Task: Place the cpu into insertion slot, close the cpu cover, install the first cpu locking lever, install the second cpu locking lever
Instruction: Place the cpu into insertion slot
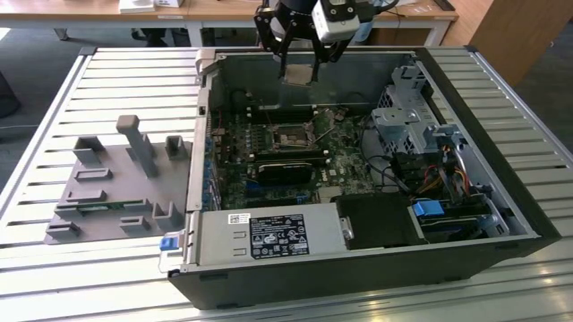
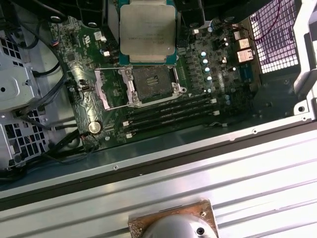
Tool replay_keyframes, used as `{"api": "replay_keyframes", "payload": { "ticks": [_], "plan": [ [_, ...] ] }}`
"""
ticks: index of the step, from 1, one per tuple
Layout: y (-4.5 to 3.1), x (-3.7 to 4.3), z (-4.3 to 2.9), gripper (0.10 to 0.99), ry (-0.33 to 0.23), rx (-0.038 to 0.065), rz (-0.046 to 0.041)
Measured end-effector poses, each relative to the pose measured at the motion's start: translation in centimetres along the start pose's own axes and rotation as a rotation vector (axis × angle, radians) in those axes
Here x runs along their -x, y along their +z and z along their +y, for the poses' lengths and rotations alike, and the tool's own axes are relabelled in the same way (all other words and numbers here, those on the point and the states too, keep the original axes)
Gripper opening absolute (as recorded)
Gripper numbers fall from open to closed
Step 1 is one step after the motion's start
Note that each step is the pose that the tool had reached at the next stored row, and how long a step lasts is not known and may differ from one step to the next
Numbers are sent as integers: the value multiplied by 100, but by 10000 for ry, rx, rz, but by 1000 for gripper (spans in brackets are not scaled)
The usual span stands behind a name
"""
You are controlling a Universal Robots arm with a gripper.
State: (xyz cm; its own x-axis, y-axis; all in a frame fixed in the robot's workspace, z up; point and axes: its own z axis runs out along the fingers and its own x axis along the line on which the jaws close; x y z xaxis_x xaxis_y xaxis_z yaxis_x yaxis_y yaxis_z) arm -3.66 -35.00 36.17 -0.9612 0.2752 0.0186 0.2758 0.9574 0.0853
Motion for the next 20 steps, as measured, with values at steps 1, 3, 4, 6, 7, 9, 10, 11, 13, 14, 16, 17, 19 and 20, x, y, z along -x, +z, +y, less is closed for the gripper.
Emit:
{"api": "replay_keyframes", "payload": {
  "ticks": [1, 3, 4, 6, 7, 9, 10, 11, 13, 14, 16, 17, 19, 20],
  "plan": [
    [0, 0, 0, 541, 28, 1, -3],
    [0, 0, 0, 541, 79, 2, -7],
    [0, 0, 0, 541, 107, 2, -10],
    [0, 0, 0, 541, 161, 3, -14],
    [0, 0, 0, 541, 184, 3, -16],
    [0, 0, 0, 541, 234, 4, -20],
    [0, 0, 0, 541, 258, 4, -22],
    [1, 0, 0, 541, 282, 5, -24],
    [1, 0, 0, 541, 330, 6, -28],
    [1, 0, 0, 541, 356, 6, -31],
    [1, 0, 0, 541, 409, 7, -35],
    [1, 0, 0, 541, 435, 8, -37],
    [1, 0, 0, 541, 495, 9, -42],
    [2, 0, 0, 541, 520, 9, -45]
  ]
}}
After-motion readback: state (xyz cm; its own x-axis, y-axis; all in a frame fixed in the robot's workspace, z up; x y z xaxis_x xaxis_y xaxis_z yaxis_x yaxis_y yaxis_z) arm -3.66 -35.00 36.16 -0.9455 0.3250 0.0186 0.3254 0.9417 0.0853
